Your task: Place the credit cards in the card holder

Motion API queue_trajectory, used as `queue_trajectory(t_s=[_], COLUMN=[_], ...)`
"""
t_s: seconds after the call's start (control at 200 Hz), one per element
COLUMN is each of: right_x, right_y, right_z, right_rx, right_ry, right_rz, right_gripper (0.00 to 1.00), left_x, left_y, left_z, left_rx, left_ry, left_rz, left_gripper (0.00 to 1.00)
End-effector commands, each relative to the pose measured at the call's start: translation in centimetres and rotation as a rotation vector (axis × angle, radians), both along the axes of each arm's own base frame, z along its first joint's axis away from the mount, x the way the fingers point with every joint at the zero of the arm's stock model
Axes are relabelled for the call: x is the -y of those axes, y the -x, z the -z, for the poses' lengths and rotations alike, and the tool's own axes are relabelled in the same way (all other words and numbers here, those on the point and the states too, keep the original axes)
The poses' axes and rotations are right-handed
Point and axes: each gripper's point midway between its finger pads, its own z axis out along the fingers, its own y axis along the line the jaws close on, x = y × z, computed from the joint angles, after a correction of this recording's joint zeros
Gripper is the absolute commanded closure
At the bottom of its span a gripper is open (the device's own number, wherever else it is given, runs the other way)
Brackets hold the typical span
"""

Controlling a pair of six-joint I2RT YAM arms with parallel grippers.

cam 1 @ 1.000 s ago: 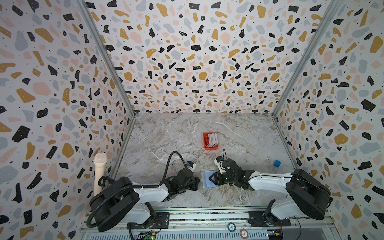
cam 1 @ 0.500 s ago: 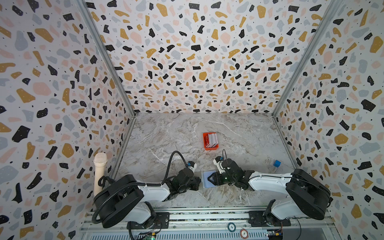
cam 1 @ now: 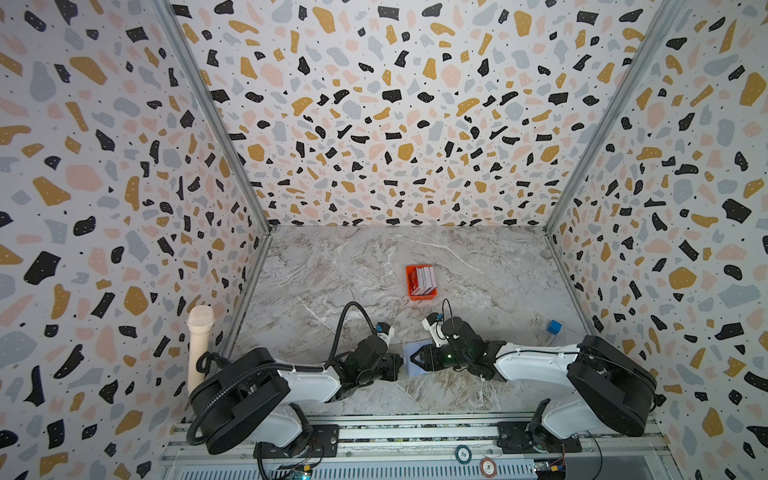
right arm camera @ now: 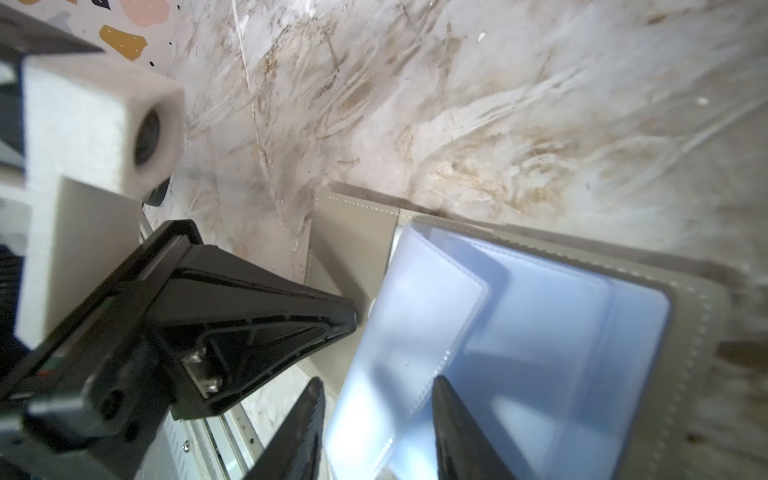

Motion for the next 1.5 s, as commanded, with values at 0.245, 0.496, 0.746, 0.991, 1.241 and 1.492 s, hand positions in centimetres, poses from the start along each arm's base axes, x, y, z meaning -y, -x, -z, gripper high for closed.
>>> queue_trajectory(t_s=[0.245,0.496,0.746,0.991,1.241,1.492], right_x=[-2.2,-3.1,-4.7,-5.4,-5.7,-3.5], right_y=[-0.3,-0.2,0.2,0.5,0.8,0.4], right_z=[-2.1,-2.3,-2.7,-2.4,-3.4,-5.2], right_rx=[0.039,0.044,0.05,0.047,0.083,0.175], right_ry=[-0.058,-0.06,-0.059,-0.041,-0.034,0.031], right_rz=[-0.041,-0.065,-0.12,-0.142,-0.171,-0.134], right_gripper=[0.54,0.54,0.53,0.53,0.51,0.53], left_x=[0.6,-1.0,-2.0,-1.2,-1.3,-1.9], left_y=[-0.9,-1.7,-2.2,-2.0,-2.1,-1.9], left_z=[-3.1,-4.0,-6.0,-4.9,-4.0,-2.8], left_rx=[0.049,0.06,0.096,0.066,0.049,0.034], left_ry=[0.1,0.112,0.155,0.138,0.111,0.057], left_rz=[-0.023,-0.076,-0.097,-0.058,-0.061,-0.062], left_gripper=[1.0,0.99,0.86,0.83,0.78,0.87])
